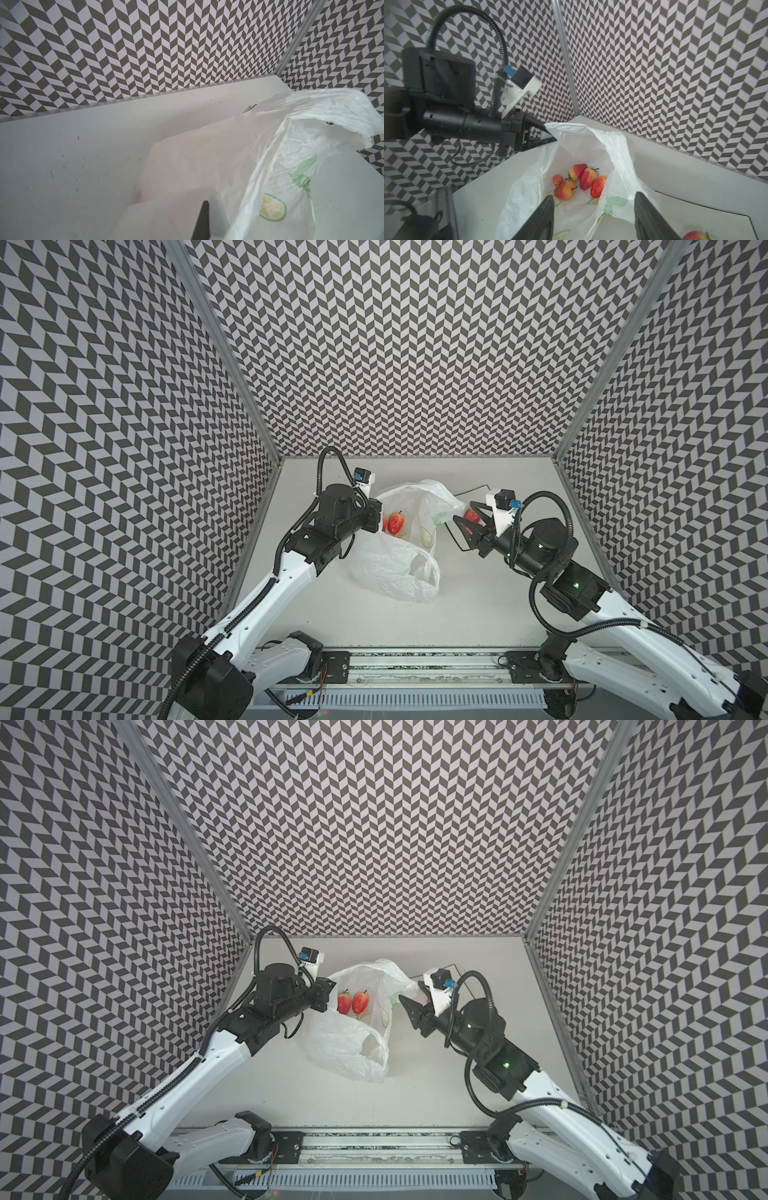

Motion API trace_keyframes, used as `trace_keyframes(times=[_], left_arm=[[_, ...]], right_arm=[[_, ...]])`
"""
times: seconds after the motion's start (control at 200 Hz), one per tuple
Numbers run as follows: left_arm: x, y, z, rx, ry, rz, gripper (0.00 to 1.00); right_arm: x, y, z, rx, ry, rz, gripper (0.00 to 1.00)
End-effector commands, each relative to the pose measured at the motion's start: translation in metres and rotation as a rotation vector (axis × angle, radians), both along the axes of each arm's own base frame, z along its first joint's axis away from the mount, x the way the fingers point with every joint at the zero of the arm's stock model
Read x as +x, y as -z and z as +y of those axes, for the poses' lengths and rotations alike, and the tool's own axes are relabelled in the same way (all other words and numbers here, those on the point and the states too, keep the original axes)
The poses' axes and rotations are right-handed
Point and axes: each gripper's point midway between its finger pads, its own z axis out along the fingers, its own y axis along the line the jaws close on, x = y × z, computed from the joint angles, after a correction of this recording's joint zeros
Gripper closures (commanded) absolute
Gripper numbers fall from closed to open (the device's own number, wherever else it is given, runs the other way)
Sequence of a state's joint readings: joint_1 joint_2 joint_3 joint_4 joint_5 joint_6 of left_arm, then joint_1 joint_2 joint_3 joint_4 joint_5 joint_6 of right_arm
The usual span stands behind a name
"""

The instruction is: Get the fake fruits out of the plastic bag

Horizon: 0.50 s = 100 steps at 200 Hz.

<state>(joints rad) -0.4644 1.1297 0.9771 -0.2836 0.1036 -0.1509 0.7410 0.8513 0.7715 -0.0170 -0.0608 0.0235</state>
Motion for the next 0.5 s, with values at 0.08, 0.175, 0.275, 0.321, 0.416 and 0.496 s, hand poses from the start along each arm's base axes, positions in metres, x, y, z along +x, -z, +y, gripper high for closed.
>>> trace_keyframes(times=[0.08, 0.175, 0.275, 0.321, 0.416, 0.496], left_arm=[[-0.004, -0.014, -0.002, -0.02, 0.023, -0.04, 1.0], [-0.006, -0.013, -0.001, -0.014, 0.027, -0.037, 1.0], [-0.007, -0.013, -0.002, -0.01, 0.036, -0.036, 1.0], [-0.008, -0.014, -0.002, -0.012, 0.041, -0.038, 1.0], [-0.012, -0.015, -0.004, -0.009, 0.065, -0.043, 1.0], [-0.016, -0.014, -0.006, -0.001, 0.091, -0.044, 1.0]], right_arm=[[-0.017, 0.042, 0.042, -0.221, -0.112, -0.078, 0.55], [-0.007, 0.046, 0.058, -0.258, -0.094, -0.152, 0.62], [0.008, 0.046, 0.073, -0.269, -0.075, -0.244, 0.67], [0.015, 0.049, 0.079, -0.282, -0.065, -0.277, 0.68], [0.035, 0.064, 0.091, -0.329, -0.016, -0.312, 0.69], [0.053, 0.079, 0.103, -0.364, 0.001, -0.312, 0.7]])
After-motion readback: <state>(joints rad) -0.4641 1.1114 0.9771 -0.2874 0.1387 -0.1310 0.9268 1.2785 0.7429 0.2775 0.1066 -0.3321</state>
